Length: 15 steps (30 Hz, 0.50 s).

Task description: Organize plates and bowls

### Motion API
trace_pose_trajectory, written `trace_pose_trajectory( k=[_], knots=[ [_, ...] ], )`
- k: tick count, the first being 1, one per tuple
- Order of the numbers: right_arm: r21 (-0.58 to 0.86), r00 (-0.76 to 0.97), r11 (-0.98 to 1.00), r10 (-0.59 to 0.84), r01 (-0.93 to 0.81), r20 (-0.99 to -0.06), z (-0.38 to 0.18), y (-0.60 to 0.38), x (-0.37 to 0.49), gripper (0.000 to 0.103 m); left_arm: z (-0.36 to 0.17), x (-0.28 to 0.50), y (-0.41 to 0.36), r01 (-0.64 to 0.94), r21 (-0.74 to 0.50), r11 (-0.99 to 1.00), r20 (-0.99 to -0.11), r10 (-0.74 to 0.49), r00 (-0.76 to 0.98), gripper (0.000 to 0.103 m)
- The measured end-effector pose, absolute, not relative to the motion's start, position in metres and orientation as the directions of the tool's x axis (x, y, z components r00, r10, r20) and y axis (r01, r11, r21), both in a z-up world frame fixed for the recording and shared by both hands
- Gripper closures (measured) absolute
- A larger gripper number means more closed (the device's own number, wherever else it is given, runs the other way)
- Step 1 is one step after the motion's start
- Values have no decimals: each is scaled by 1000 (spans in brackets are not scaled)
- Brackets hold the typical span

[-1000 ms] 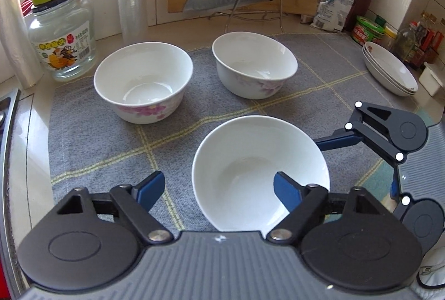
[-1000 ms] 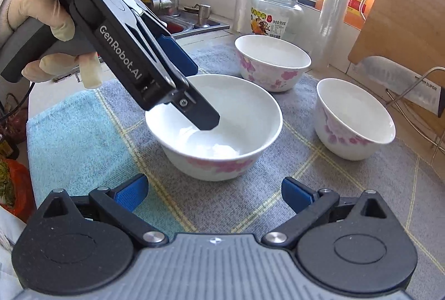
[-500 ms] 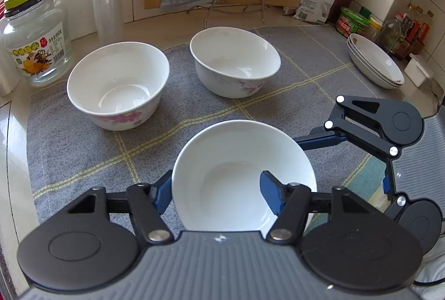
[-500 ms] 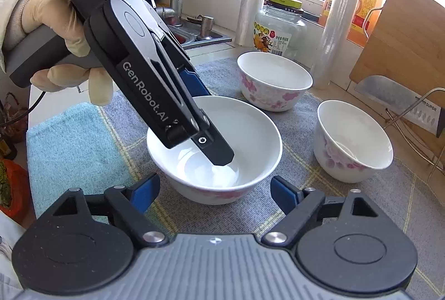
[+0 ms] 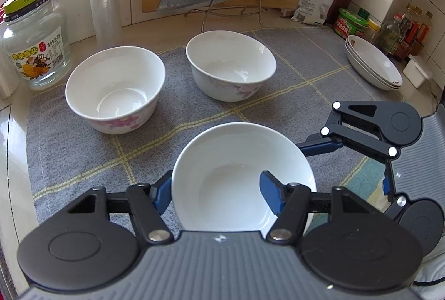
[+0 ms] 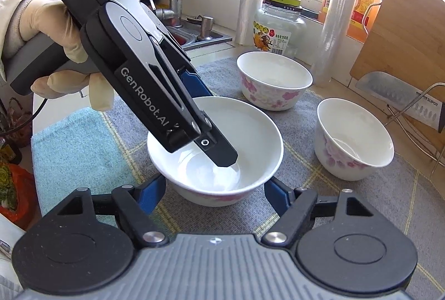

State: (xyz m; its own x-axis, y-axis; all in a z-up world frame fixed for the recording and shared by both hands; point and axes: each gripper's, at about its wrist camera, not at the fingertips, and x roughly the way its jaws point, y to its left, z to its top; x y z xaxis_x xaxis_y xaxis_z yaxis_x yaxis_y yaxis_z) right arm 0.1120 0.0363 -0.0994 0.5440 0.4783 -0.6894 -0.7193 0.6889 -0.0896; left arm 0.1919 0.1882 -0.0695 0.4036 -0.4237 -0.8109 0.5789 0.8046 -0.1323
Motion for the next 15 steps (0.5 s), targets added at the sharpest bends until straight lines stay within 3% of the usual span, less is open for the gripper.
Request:
trace_pose_trajectory(
  k=[15],
  knots=[
    [-98, 582, 749, 418, -655, -698, -87, -18, 92, 21, -62, 184, 127, 662, -124, 739, -797, -471, 377, 39]
  ],
)
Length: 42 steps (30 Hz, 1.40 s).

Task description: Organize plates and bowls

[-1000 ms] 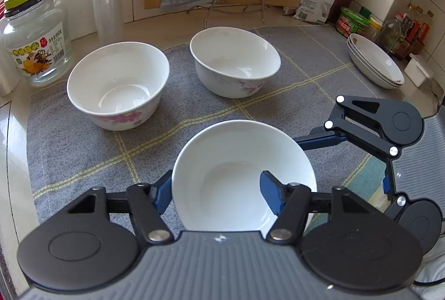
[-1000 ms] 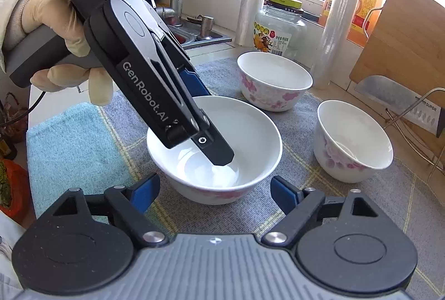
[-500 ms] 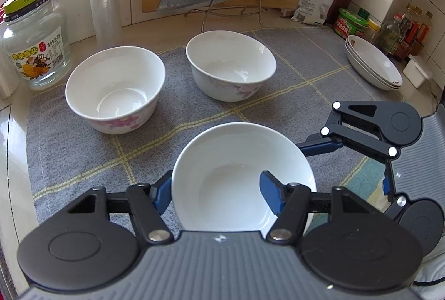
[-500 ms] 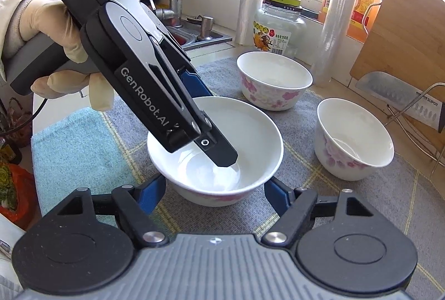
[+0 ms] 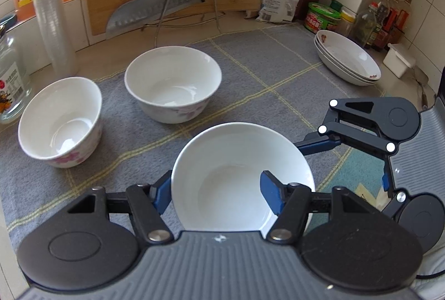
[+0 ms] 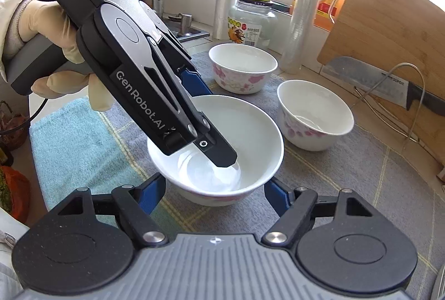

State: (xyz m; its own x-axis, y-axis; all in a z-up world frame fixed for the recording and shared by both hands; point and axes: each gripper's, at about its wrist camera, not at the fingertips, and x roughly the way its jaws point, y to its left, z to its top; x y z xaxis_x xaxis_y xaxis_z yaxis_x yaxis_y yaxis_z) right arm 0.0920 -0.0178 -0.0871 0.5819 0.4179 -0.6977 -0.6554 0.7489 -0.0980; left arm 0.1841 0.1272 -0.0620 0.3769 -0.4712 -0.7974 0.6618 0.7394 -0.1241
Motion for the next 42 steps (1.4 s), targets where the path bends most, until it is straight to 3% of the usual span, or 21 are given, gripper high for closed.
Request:
trace_pose_trajectory(
  k=[20, 42],
  knots=[
    [-108, 648, 857, 294, -504, -702, -84, -115, 81, 21, -63, 195, 18, 786, -125, 605, -784, -546, 296, 39],
    [-42, 618, 892, 277, -450, -736, -93, -143, 92, 21, -77, 205, -16, 795, -145, 589, -793, -549, 262, 38]
  ],
)
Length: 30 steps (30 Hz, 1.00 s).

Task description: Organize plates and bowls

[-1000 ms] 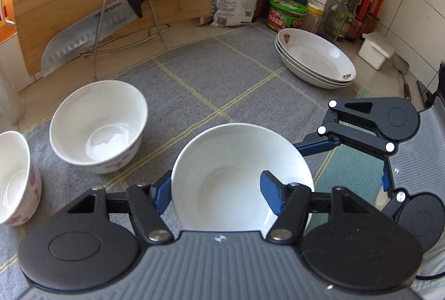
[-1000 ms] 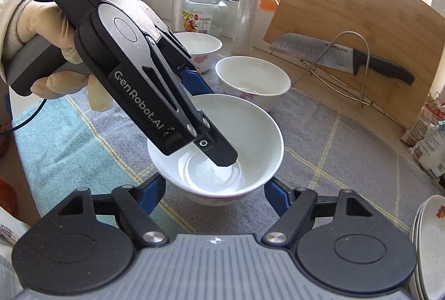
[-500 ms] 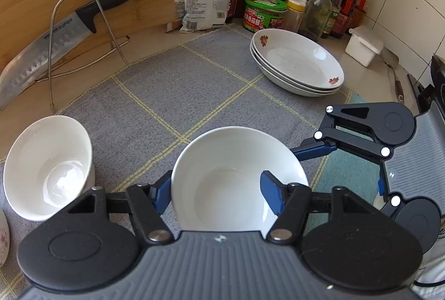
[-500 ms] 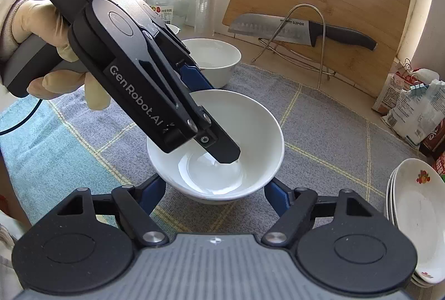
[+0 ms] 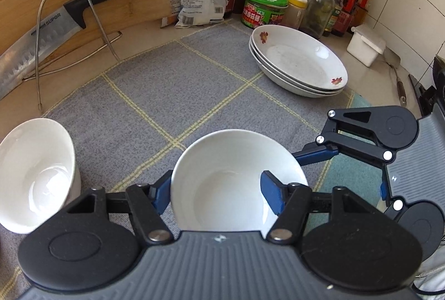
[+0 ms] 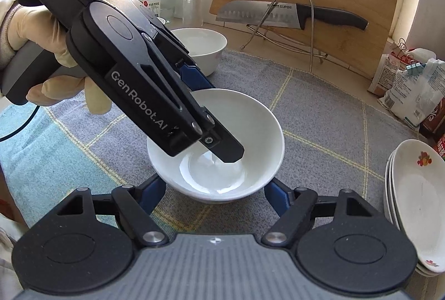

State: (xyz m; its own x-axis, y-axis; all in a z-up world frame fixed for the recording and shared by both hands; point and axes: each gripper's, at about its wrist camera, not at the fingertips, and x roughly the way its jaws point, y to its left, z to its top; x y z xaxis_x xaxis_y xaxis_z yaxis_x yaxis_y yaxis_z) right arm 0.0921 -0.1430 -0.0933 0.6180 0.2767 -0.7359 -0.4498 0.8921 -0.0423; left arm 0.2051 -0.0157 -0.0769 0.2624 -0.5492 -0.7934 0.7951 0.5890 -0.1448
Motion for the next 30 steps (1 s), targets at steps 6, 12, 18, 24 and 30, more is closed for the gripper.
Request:
trace_pose_trajectory(
  k=[6, 12, 18, 24, 30],
  knots=[
    [0, 607, 897, 299, -442, -737, -92, -146, 95, 21, -79, 209, -16, 787, -147, 599, -794, -546, 266, 38],
    [-5, 612, 898, 297, -441, -733, -92, -145, 95, 19, -80, 209, -16, 786, -152, 599, -788, -554, 269, 28],
    [-30, 648, 901, 288, -434, -705, -84, -146, 90, 0, -68, 202, -5, 766, -100, 635, -741, -561, 368, 9],
    [-29, 662, 910, 278, -413, -696, -77, -148, 87, 0, -55, 185, 16, 707, -80, 703, -678, -558, 478, 7],
    [-50, 675, 906, 276, -420, -684, -69, -140, 86, 0, -50, 168, 41, 590, -37, 806, -638, -474, 607, 6]
  ],
)
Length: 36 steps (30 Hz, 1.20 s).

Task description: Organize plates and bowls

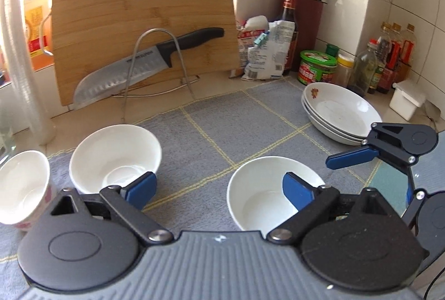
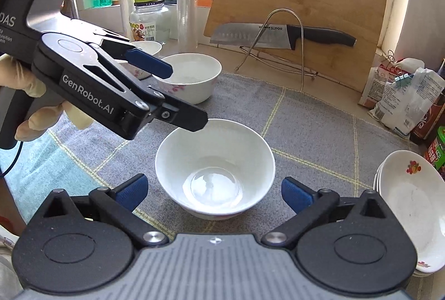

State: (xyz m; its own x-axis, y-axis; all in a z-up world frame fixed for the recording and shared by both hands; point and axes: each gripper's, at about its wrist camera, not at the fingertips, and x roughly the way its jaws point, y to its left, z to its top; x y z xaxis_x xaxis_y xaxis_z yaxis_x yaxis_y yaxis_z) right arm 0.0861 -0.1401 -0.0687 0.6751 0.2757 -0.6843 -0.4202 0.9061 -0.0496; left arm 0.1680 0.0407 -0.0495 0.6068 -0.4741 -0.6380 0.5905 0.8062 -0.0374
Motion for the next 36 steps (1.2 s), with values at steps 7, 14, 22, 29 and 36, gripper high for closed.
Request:
trace_pose_trajectory(
  k=[7, 14, 22, 29, 36],
  knots=[
    [-83, 690, 898, 271, -433, -671, -64, -127, 95, 0, -47, 168, 68, 445, -26, 895, -631, -360, 687, 6],
    [-80, 684, 883, 299, -463, -665, -61, -109, 113, 0, -48, 178, 87, 420, 35, 907, -634, -304, 711, 6],
    [-103, 675, 871, 293, -481, -677, -55, -102, 138, 0, -59, 194, 103, 409, 32, 912, -633, -298, 714, 6],
    [-96, 666, 871, 292, -482, -687, -47, -106, 171, 0, -71, 209, 102, 414, 33, 910, -636, -300, 711, 6],
    [-27, 609, 863, 334, -505, -719, -48, -104, 215, 0, -85, 219, 92, 422, 62, 904, -638, -289, 714, 6]
  ],
)
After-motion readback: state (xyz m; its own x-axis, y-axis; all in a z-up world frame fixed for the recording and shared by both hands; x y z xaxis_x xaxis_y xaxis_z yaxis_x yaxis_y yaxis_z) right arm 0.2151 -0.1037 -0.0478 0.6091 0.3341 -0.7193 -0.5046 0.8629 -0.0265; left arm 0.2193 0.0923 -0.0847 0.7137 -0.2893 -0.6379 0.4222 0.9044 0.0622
